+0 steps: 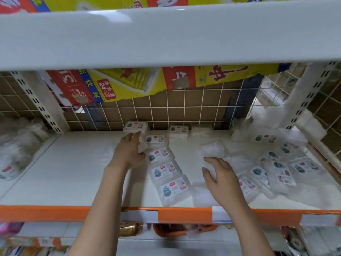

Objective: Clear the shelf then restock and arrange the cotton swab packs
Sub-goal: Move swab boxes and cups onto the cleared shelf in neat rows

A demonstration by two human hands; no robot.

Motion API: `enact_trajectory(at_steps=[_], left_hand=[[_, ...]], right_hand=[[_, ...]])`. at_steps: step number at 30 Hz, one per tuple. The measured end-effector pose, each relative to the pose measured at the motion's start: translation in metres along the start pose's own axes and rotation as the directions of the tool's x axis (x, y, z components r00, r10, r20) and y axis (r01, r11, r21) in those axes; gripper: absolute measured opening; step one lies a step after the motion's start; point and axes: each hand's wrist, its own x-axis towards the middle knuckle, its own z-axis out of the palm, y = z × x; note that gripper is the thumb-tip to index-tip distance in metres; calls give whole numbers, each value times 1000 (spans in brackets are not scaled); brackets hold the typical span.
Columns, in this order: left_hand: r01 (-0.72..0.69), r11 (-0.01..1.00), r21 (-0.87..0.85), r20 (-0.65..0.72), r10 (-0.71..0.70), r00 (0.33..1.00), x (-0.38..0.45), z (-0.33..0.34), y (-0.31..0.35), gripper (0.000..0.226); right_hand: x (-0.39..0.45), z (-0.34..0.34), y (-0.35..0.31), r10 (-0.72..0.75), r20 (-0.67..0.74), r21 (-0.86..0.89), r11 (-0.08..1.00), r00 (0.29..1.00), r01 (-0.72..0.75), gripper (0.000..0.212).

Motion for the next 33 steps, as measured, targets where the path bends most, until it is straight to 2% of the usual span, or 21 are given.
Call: enact_trajectory(at_steps=[3,5,9,15,19,23,28,33], left_hand=[[81,990,116,157,-99,983,10,-3,3,96],[96,983,156,179,-123,976,15,-1,2,100],[96,979,182,140,-122,983,19,6,-1,100],[92,974,206,64,-107,992,21,2,-5,84],[62,993,105,-9,-61,998,1,-5,-7,69],[-11,1000,10,-83,12,996,-29,-9,0,70],[-40,999,-10,-128,38,991,-59,-8,15,82],[-16,1000,-13,-180,13,984,-77,-9,15,83]], right_hand=[[1,-2,6,-3,-4,2,1000,1000,3,31],[3,-3,9,-12,-11,6,1000,1000,12,32],[9,-1,11,-23,-14,10,1000,1000,23,32],[24,6,6,-86,30,11,996,996,86,33],[52,11,-2,-146,92,-18,989,985,148,35],[105,22,-11,-240,187,-147,952,953,268,39],[160,41,-26,-166,375,-251,929,912,272,47],[182,60,-26,-83,460,-379,882,884,280,56]])
